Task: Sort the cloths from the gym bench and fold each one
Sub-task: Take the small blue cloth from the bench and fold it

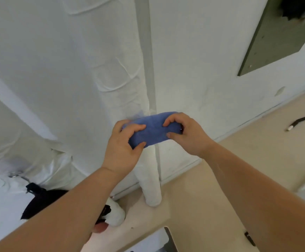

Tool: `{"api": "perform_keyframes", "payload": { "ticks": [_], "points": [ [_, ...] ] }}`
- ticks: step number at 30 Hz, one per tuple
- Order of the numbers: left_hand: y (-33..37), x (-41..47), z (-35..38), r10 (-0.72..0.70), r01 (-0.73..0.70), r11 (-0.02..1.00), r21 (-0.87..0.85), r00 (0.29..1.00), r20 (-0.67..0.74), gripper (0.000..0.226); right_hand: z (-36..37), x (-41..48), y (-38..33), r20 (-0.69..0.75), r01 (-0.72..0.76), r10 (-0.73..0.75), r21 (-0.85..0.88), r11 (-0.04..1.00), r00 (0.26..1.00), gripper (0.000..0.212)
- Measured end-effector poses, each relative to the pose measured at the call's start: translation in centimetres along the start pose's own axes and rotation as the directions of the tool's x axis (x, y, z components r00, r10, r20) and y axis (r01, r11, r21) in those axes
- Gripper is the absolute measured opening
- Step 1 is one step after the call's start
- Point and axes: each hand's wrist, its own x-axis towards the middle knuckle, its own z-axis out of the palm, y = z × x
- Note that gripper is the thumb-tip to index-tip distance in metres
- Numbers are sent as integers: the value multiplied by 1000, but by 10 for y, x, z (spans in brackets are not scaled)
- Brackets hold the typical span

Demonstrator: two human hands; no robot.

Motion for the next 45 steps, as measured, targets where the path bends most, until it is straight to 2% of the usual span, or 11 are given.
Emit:
{"api": "perform_keyframes", "payload": {
  "ticks": [5, 8, 11, 21, 27, 31, 38, 45],
  "points": [
    [-6, -1, 5, 119, -112, 991, 68, 988, -97, 49, 19, 13, 9, -78, 77, -79, -32, 997, 994, 40],
    [-8, -6, 2, 118, -107, 991, 81, 983, -140, 50, 26, 13, 11, -103, 109, -108, -1, 994, 989, 37],
    [-10, -14, -8, 71, -59, 996, 74, 983, -172, 49, 29, 11, 6, -64, 139, -138, 10, 990, 988, 34],
    [-18, -4, -39, 78, -72, 997, 37, 980, -182, 51, 34, 19, -18, 27, 183, -185, 65, 981, 982, 37],
    [-37, 2, -22, 66, -72, 997, -21, 977, -203, 52, 48, 23, -11, -31, 207, -207, 8, 978, 978, 35],
    [-43, -3, -17, 42, -52, 998, -43, 977, -209, 53, 51, 20, -7, -52, 214, -216, -36, 976, 975, 27],
    [-57, -16, -1, 59, -56, 998, 18, 978, -199, 49, 65, 9, 14, -102, 205, -217, -115, 972, 971, 21],
    [-57, -21, 13, 67, -62, 998, 32, 977, -204, 46, 71, 11, 20, -100, 178, -189, -108, 978, 977, 25]
  ]
}}
